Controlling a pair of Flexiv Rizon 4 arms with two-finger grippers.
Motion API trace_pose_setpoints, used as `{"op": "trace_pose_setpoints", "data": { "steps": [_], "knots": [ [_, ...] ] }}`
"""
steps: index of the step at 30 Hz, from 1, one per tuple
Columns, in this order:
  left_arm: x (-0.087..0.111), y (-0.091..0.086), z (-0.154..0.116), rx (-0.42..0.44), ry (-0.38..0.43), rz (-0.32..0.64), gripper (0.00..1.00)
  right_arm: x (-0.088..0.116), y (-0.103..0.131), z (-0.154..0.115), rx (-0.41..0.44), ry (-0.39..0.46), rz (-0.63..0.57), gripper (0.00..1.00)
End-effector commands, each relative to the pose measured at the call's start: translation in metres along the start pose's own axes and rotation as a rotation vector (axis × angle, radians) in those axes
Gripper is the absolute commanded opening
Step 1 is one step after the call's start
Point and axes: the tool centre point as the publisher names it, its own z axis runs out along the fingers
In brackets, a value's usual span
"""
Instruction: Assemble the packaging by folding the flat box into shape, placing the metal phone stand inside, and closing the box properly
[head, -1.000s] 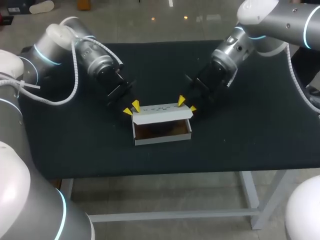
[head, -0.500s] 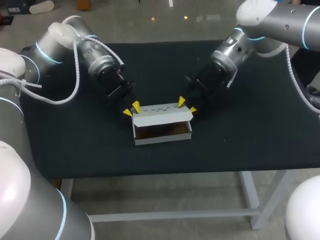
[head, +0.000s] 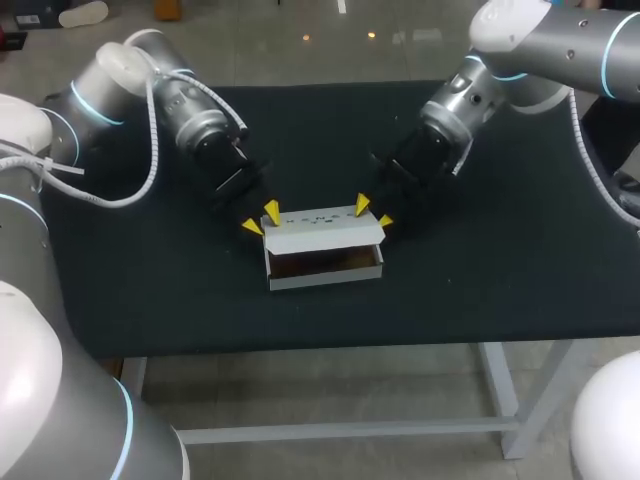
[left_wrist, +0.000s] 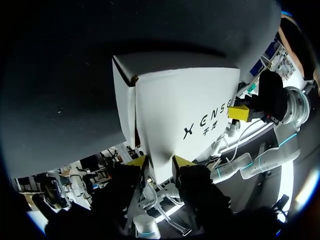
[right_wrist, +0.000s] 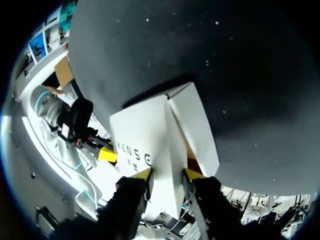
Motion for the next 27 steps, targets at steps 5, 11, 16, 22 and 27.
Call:
{"op": "trace_pose_setpoints", "data": {
  "steps": [5, 11, 16, 22, 27],
  "knots": [
    [0.0, 0.004, -0.009, 0.032, 0.004, 0.01, 0.41, -0.001, 0.001, 0.0, 0.002, -0.001, -0.003, 0.4],
    [-0.003, 0.013, -0.019, 0.089, 0.025, 0.031, 0.44, -0.001, 0.001, 0.0, 0.0, -0.003, -0.005, 0.4],
    [-0.003, 0.025, -0.028, 0.16, 0.02, 0.057, 0.58, -0.002, 0.0, 0.0, -0.001, -0.004, -0.005, 0.4],
    [0.004, 0.037, -0.029, 0.209, -0.034, 0.114, 0.91, -0.002, 0.001, 0.001, 0.0, -0.006, -0.006, 0.4],
    [0.011, 0.048, -0.026, 0.26, -0.115, 0.162, 1.0, -0.002, 0.001, 0.001, 0.0, -0.006, -0.005, 0.4]
  ]
}}
